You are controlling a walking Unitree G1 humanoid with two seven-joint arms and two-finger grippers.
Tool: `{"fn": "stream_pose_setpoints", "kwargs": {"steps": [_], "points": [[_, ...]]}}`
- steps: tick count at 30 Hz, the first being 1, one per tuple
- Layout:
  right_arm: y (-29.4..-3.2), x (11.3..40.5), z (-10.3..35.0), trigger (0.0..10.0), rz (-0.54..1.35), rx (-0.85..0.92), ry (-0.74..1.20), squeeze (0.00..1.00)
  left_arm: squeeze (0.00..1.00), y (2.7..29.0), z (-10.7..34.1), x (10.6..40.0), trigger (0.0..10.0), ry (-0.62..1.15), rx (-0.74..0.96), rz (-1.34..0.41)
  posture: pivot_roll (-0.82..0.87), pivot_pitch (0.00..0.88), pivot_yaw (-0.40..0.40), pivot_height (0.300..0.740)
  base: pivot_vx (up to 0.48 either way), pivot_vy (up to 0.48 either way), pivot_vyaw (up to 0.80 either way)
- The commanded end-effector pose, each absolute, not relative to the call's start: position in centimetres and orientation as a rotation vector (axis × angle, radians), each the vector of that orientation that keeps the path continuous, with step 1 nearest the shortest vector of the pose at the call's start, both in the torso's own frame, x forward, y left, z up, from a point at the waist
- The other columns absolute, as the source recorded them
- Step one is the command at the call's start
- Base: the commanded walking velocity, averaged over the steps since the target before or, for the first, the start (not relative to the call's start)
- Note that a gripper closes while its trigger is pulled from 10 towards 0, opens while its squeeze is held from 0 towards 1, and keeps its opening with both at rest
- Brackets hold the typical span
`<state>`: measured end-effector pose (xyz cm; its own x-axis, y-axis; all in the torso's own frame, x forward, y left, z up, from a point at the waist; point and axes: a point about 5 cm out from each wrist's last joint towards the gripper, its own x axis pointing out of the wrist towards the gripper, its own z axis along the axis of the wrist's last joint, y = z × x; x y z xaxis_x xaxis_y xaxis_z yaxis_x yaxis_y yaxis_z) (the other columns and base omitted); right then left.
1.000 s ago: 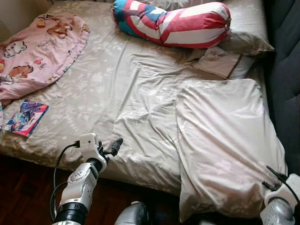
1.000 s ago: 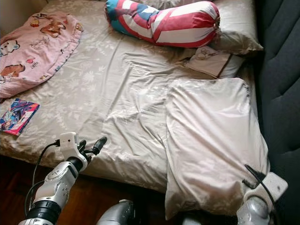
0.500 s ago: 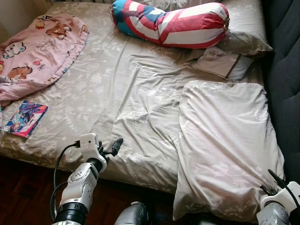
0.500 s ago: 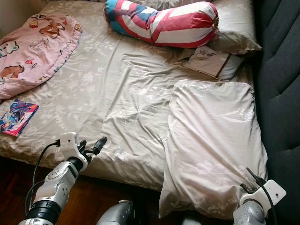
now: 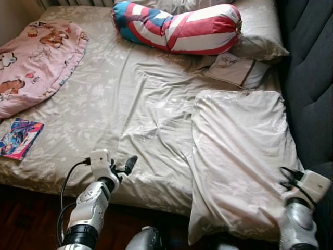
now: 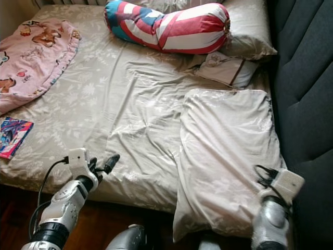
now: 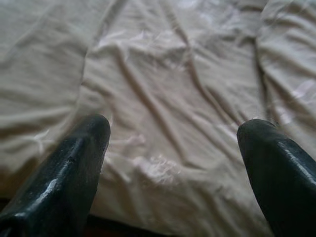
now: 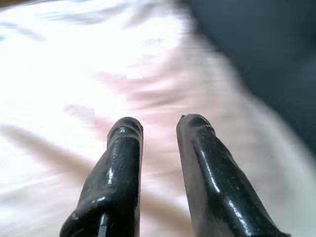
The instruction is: Clean up the room
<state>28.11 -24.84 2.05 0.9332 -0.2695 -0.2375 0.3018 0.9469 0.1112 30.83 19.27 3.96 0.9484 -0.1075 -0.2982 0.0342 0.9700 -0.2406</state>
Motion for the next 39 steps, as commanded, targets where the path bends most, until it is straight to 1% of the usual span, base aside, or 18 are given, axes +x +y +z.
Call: {"fn": "stream_pose_setpoints", "kwargs": {"steps": [1,4,8,9,10,14,20,25,32,39], "points": [[-22.6,27.8,0.9,10.0,-0.125,0.102,0.291,0.00,0.00,19.8,2.5,29.9,10.0,0.378,-0.182,-0.049,-0.14,0.150,0.053,0.740,0.000,0.000,0.00],[-21.4,27.7,0.1,10.0,-0.076,0.093,0.336,0.00,0.00,19.7,1.6,29.6,10.0,0.415,-0.184,-0.040,-0.13,0.124,0.050,0.740,0.000,0.000,0.00],[-21.3,27.1,-0.9,10.0,-0.092,0.087,0.407,0.00,0.00,19.8,0.2,28.7,10.0,0.485,-0.150,-0.024,-0.13,0.090,0.050,0.740,0.000,0.000,0.00],[-21.4,27.0,-1.0,10.0,-0.100,0.088,0.425,0.00,0.00,19.7,-0.2,28.5,10.0,0.506,-0.156,-0.015,-0.13,0.065,0.046,0.740,0.000,0.000,0.00],[-21.5,26.3,-1.9,10.0,-0.105,0.052,0.495,0.00,0.00,19.9,-1.3,27.5,10.0,0.561,-0.120,0.000,-0.13,0.048,0.040,0.740,0.000,0.000,0.00],[-21.9,24.8,-3.4,10.0,-0.090,-0.042,0.614,0.00,0.00,20.4,-3.0,25.8,10.0,0.646,-0.104,0.038,-0.12,0.004,0.013,0.740,0.000,0.000,0.00],[-22.8,23.6,-4.3,10.0,-0.118,-0.069,0.708,0.00,0.00,21.0,-4.3,24.2,10.0,0.718,-0.119,0.081,-0.12,0.000,0.005,0.740,0.000,0.000,0.00],[-22.4,22.8,-5.1,10.0,-0.142,-0.049,0.759,0.00,0.00,21.0,-5.3,22.9,10.0,0.777,-0.118,0.098,-0.13,0.000,0.022,0.740,0.000,0.000,0.00],[-20.8,22.5,-5.6,10.0,-0.140,0.005,0.760,0.00,0.00,21.6,-5.3,22.7,10.0,0.780,-0.102,0.107,-0.12,0.000,0.045,0.740,0.000,0.000,0.00],[-21.0,22.0,-5.9,10.0,-0.161,0.012,0.779,0.00,0.00,21.9,-5.3,22.7,10.0,0.786,-0.097,0.107,-0.12,0.000,0.050,0.740,0.000,0.000,0.00]]}}
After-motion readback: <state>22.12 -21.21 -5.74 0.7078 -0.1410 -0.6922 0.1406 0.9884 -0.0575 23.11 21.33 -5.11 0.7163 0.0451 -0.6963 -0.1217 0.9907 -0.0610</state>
